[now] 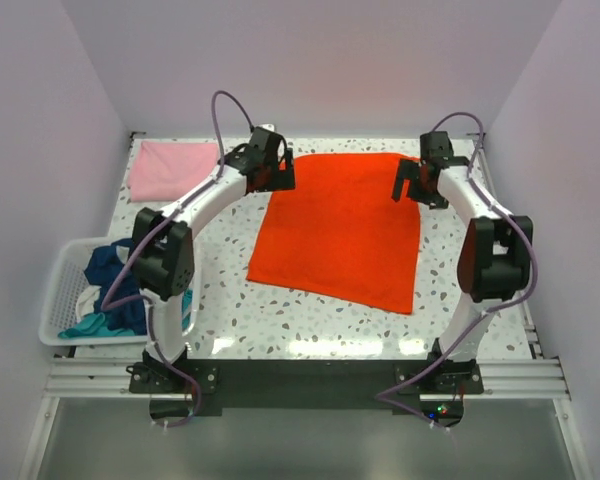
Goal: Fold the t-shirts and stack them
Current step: Flatten the tshirt out
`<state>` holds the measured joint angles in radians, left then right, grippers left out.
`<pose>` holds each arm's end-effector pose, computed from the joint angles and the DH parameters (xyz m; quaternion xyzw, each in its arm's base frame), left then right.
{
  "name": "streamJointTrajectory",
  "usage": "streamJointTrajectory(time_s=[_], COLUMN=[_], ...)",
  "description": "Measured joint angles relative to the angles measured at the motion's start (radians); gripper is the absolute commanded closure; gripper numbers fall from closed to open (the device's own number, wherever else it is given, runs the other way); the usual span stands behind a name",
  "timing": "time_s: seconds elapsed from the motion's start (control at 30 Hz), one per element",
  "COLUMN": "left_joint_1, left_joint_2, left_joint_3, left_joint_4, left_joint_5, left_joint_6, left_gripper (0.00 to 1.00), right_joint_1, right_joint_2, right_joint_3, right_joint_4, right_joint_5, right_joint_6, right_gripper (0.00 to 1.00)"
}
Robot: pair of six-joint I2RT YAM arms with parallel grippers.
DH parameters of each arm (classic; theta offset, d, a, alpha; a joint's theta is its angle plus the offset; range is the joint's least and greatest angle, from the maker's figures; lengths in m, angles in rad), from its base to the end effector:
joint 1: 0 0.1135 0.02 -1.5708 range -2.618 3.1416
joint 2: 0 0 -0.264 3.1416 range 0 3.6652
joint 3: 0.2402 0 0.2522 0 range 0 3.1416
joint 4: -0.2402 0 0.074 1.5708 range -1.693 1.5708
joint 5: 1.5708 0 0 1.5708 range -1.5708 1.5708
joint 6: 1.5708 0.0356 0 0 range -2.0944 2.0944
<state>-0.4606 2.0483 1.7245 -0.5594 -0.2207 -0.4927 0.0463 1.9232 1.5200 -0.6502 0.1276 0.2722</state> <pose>0.4170 -0.1982 0.2429 -0.0521 0.9350 -0.0616 0.3452 0.4138 0.0146 0.2253 0.1250 0.9568 -0.0204 0.2618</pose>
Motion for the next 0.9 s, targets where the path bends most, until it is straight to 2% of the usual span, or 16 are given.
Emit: streamJointTrajectory(time_s=[0.17, 0.3, 0.5, 0.67, 0.73, 0.83, 0.87, 0.9], left_joint_1=[0.0, -0.001, -0.012, -0.032, -0.043, -0.058, -0.061, -0.064], left_joint_2=[-0.214, -0.362, -0.533, -0.618, -0.626, -0.628, -0.628, -0.627], left_joint_3=[-0.166, -0.35, -0.65, -0.813, -0.847, -0.893, -0.906, -0.917], left_joint_4=[0.051, 0.068, 0.076, 0.08, 0.09, 0.112, 0.117, 0.12], left_joint_5=[0.0, 0.011, 0.027, 0.055, 0.069, 0.082, 0.086, 0.087], left_joint_6=[-0.031, -0.074, -0.152, -0.199, -0.21, -0.231, -0.234, -0.242], left_gripper=[0.0, 0.0, 0.0, 0.0, 0.04, 0.19, 0.27, 0.3], right_joint_1=[0.001, 0.001, 0.001, 0.001, 0.001, 0.001, 0.001, 0.001], right_joint_2=[-0.207, -0.383, -0.601, -0.724, -0.755, -0.772, -0.773, -0.773], right_joint_3=[-0.112, -0.27, -0.525, -0.628, -0.646, -0.661, -0.663, -0.664], right_joint_4=[0.029, 0.045, 0.051, 0.053, 0.057, 0.061, 0.06, 0.061], right_joint_5=[-0.009, -0.014, 0.013, 0.028, 0.032, 0.037, 0.037, 0.037], right_joint_6=[0.031, 0.08, 0.163, 0.192, 0.198, 0.2, 0.2, 0.2], right_gripper=[0.01, 0.01, 0.01, 0.01, 0.01, 0.01, 0.01, 0.01])
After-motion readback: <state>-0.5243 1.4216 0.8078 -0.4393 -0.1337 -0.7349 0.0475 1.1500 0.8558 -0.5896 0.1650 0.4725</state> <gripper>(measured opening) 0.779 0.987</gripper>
